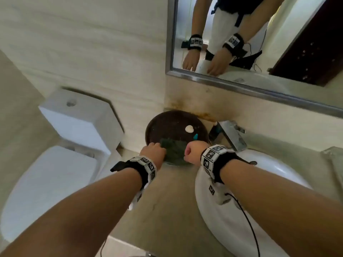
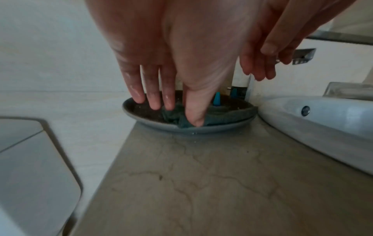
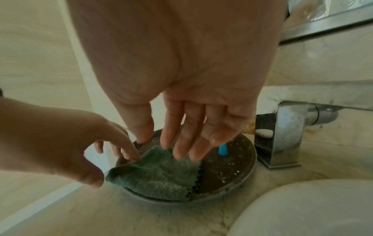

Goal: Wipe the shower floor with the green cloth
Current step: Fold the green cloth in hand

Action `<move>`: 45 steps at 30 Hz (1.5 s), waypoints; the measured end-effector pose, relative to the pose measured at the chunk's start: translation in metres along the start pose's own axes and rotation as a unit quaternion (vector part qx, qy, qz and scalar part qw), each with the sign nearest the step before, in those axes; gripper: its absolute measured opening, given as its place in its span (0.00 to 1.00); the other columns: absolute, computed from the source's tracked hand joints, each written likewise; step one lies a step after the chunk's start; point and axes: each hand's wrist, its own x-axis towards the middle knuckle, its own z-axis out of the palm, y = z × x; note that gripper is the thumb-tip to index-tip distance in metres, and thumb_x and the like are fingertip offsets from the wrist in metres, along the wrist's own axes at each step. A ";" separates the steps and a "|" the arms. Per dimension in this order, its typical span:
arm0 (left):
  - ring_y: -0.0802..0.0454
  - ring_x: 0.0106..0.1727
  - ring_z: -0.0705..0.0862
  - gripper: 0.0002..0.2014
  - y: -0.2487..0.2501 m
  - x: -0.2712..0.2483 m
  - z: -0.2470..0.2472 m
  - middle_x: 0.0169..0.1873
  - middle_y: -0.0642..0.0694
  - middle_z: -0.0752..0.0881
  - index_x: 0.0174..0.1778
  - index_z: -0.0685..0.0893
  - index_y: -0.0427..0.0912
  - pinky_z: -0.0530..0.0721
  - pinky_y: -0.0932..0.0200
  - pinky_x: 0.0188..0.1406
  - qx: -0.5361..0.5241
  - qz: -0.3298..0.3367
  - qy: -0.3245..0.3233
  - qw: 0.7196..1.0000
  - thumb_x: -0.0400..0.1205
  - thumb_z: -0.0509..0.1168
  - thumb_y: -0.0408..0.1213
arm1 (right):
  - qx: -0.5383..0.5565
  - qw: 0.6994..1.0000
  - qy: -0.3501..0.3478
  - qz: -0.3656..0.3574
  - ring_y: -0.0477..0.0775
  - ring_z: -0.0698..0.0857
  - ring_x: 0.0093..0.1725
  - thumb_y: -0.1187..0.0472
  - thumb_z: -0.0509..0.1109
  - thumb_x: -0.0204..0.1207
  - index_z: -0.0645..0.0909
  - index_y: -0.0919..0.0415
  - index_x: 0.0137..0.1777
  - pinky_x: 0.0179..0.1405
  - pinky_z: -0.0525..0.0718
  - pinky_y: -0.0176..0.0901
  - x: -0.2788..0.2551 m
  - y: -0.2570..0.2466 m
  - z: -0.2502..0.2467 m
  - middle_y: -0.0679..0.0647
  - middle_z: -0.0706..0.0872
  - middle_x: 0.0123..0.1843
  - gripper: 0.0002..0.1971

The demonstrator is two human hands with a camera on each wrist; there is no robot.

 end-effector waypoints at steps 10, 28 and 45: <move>0.42 0.52 0.83 0.09 -0.005 0.015 0.004 0.47 0.43 0.86 0.49 0.86 0.42 0.80 0.52 0.49 -0.240 -0.011 0.107 0.965 0.82 0.62 0.40 | -0.015 0.999 -0.004 -0.031 0.57 0.82 0.59 0.42 0.75 0.72 0.77 0.55 0.65 0.61 0.83 0.52 0.027 0.001 0.001 0.53 0.82 0.60 0.27; 0.50 0.48 0.81 0.10 -0.008 -0.099 -0.050 0.46 0.47 0.84 0.59 0.81 0.39 0.78 0.57 0.48 -0.547 -0.189 0.300 0.758 0.89 0.58 0.39 | 0.301 0.927 0.107 -0.198 0.57 0.87 0.47 0.58 0.65 0.84 0.83 0.59 0.53 0.51 0.87 0.54 -0.037 -0.049 -0.005 0.58 0.88 0.46 0.07; 0.50 0.36 0.79 0.06 0.081 -0.487 0.093 0.36 0.50 0.81 0.53 0.74 0.42 0.72 0.57 0.29 -0.460 -0.551 0.418 0.557 0.90 0.56 0.40 | 0.037 0.833 -0.095 -0.544 0.54 0.86 0.43 0.49 0.65 0.83 0.85 0.60 0.48 0.47 0.86 0.54 -0.272 -0.216 0.205 0.54 0.88 0.41 0.15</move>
